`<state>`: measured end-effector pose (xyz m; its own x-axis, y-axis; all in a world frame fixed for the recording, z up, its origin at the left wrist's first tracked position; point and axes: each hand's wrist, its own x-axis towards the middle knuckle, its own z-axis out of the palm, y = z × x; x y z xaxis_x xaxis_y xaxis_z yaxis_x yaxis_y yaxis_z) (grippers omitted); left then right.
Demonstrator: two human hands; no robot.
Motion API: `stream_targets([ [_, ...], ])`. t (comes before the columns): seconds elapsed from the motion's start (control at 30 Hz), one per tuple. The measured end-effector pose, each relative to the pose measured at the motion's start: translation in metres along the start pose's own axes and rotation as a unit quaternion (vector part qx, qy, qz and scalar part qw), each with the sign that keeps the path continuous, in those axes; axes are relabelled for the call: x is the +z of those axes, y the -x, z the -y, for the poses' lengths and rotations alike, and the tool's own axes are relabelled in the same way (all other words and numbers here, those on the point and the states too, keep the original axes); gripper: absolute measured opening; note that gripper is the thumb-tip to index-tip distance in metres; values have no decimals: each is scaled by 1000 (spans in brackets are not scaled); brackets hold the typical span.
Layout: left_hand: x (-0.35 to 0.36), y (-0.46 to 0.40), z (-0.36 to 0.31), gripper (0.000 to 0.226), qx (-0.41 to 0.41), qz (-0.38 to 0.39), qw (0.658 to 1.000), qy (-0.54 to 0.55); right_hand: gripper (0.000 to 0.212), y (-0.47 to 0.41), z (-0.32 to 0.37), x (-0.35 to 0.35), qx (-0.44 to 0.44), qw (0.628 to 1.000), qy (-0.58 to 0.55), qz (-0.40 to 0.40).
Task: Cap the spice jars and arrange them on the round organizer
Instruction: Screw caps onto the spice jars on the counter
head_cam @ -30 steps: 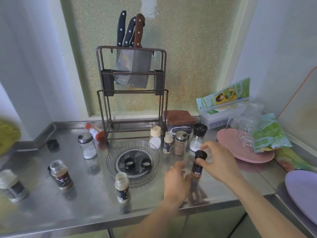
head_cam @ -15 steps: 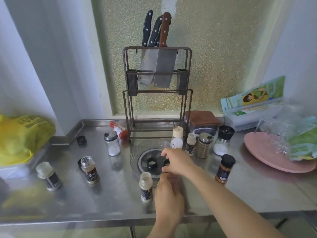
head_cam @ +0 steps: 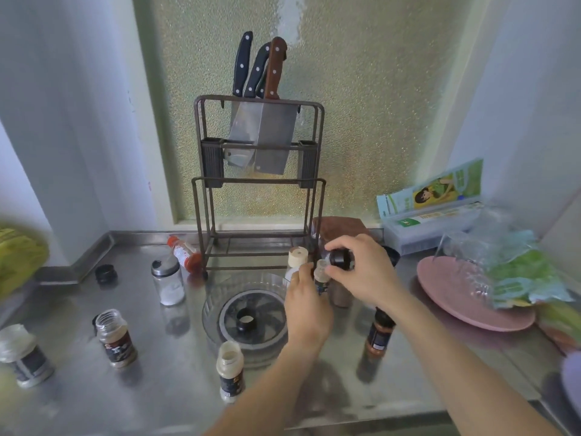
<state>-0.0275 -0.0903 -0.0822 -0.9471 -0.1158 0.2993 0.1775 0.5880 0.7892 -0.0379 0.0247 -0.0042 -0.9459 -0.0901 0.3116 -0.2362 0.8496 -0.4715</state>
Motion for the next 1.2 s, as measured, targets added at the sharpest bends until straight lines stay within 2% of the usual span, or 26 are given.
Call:
stream_targets([
  [0.1, 12, -16, -2, 57, 29, 14, 999, -39, 44, 8, -14, -15, 1, 1000, -11, -12],
  [0.23, 22, -31, 4, 65, 33, 38, 993, -105, 38, 16, -26, -24, 13, 996, -51, -66],
  [0.43, 24, -37, 8, 30, 36, 37, 994, -96, 30, 22, -28, -26, 54, 985, -131, -97],
  [0.6, 8, -23, 5, 35, 41, -36, 998, -22, 32, 28, -26, -30, 49, 978, -173, -108],
  [0.67, -1, -9, 2, 39, 26, -65, 998, 9, 37, 29, -21, -36, 40, 975, -200, -89],
  [0.77, -17, 15, -6, 33, 32, -77, 995, 59, 45, 32, -12, -47, -2, 984, -180, -17],
  [0.97, -43, 58, -12, 37, 35, -2, 971, 237, 49, 45, 10, -66, -54, 987, -128, 84],
  [1.1, -57, 77, -9, 38, 1, 60, 931, 359, 48, 58, 16, -89, -58, 967, -175, 179],
  [1.2, -60, 88, -7, 27, -68, 78, 885, 454, 48, 64, 17, -99, -68, 961, -165, 212],
])
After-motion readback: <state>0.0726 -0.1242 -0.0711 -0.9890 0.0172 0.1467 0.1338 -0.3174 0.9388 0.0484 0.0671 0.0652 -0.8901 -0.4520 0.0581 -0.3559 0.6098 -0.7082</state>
